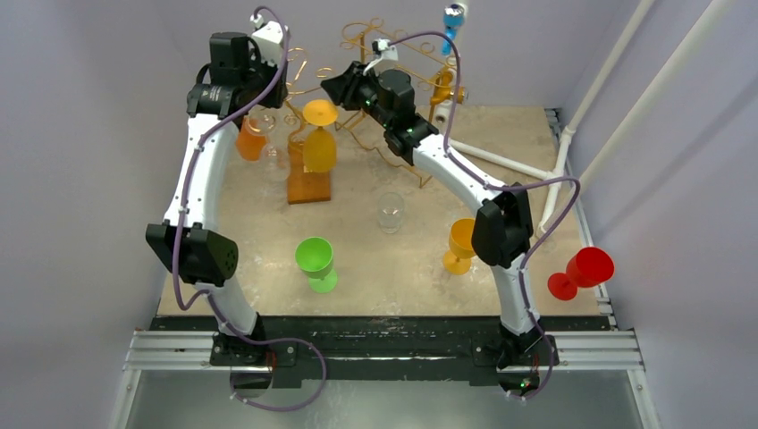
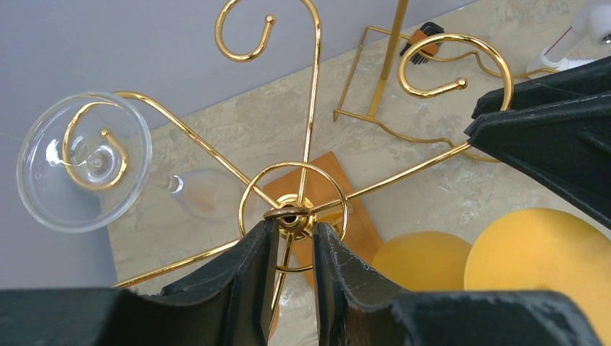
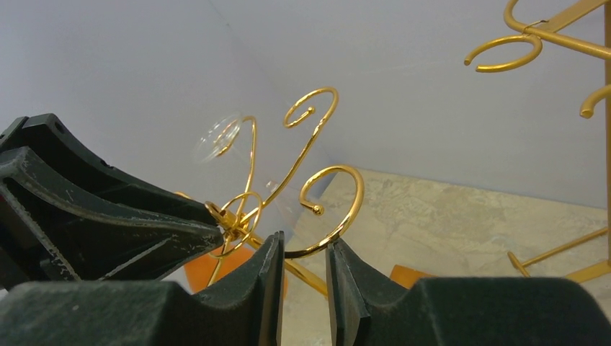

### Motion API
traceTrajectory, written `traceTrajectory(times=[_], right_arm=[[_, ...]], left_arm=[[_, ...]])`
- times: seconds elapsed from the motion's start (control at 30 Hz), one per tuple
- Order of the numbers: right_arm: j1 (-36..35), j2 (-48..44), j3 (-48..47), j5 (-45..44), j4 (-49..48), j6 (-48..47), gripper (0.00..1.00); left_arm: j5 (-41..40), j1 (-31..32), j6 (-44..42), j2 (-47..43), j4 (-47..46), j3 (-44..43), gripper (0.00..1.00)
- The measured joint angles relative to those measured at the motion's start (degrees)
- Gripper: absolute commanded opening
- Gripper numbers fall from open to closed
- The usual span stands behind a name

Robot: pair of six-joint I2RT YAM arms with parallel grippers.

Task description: Place the wine glass upside down on the wine glass rack

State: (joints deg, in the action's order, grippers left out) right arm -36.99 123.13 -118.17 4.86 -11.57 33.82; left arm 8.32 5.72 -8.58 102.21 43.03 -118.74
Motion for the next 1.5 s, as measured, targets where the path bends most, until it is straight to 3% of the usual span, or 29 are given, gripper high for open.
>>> traceTrajectory(times=[0.53,0.77,1.03,1.23,1.5], right_arm=[[-4.59,-5.86,10.05,2.58,2.32,0.55,0.05],[-4.81,-6.1,12.72,3.26,5.11,-0.11,0.29],[-2.8,-8.72,12.92,2.21,6.49,-2.67,0.45],[0.42,-12.44,13.31,2.14,5.9,-3.43,0.63],[1.01,-8.44,4.26,2.08,6.73,-3.72,0.7]], left_arm=[[-0.85,-0.72,-0.13,2.93,0.44,-3.67,0.26],[-0.81,-0.66,-0.2,2.99,0.24,-3.69,0.25],[-0.74,-0.66,-0.61,2.99,0.24,-3.69,0.22],[-0.63,-0.66,-0.92,2.99,0.22,-3.65,0.22],[-0.63,-0.66,-1.55,2.99,-0.11,-3.48,0.21]])
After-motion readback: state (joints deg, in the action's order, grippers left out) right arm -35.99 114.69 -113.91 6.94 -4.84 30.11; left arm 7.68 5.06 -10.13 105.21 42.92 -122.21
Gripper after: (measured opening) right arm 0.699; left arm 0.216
